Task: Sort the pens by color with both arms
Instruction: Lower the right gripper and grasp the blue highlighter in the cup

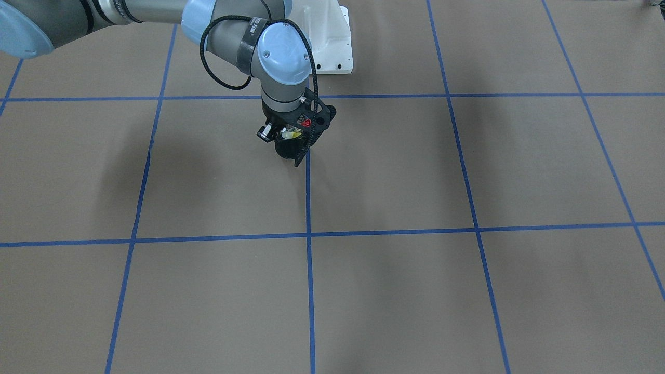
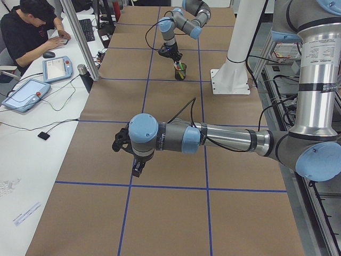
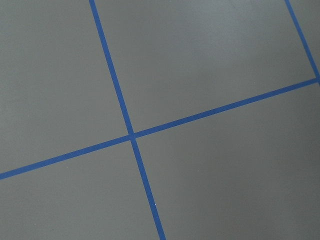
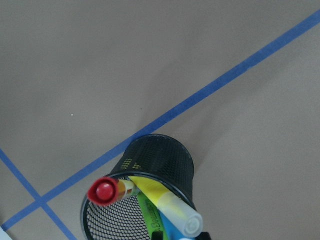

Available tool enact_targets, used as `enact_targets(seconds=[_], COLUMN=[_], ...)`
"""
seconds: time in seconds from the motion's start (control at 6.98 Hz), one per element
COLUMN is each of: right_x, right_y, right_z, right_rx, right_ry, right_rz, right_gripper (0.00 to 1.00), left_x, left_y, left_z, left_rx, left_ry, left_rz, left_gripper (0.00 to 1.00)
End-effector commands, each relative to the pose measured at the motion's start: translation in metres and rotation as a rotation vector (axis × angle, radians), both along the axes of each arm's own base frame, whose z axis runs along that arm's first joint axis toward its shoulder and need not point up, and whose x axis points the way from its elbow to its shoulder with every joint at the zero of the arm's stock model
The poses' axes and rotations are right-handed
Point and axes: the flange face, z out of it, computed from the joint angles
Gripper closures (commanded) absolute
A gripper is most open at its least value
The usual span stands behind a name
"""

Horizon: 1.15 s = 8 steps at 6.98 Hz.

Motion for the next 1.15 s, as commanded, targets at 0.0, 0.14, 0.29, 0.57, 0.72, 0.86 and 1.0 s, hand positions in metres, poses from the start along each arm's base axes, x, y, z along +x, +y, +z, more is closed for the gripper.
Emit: enact_targets(seconds=[0.0,0.14,0.29,0.57,0.72,0.86,1.0], right_x=[0.000,0.001,0.003,0.004,0.008,0.016,0.028], right_y=[0.000,0.003,0.002,0.003,0.006,0.009,0.009], right_z=[-0.001,-0.003,-0.004,-0.008,-0.014,-0.021,-0.032], right_rx=[-0.002,0.000,0.001,0.002,0.009,0.005,0.000], right_ry=[-0.003,-0.009,-0.011,-0.015,-0.026,-0.029,-0.056], right_rz=[0.000,-0.002,0.000,0.000,-0.001,0.000,0.004], right_gripper=[0.83,0.83,0.83,0.82,0.82,0.82,0.82], left_x=[0.000,0.000,0.000,0.000,0.000,0.000,0.000], left_y=[0.000,0.000,0.000,-0.001,0.000,0.000,-0.001], left_z=[0.002,0.002,0.002,0.002,0.002,0.002,0.001], left_rx=[-0.004,-0.004,-0.004,-0.002,-0.004,-0.004,-0.001], left_ry=[0.000,0.000,0.000,0.000,0.000,0.000,0.000], left_rz=[0.000,0.000,0.000,0.000,0.000,0.000,0.000], left_gripper=[0.00,0.00,0.00,0.00,0.00,0.00,0.00])
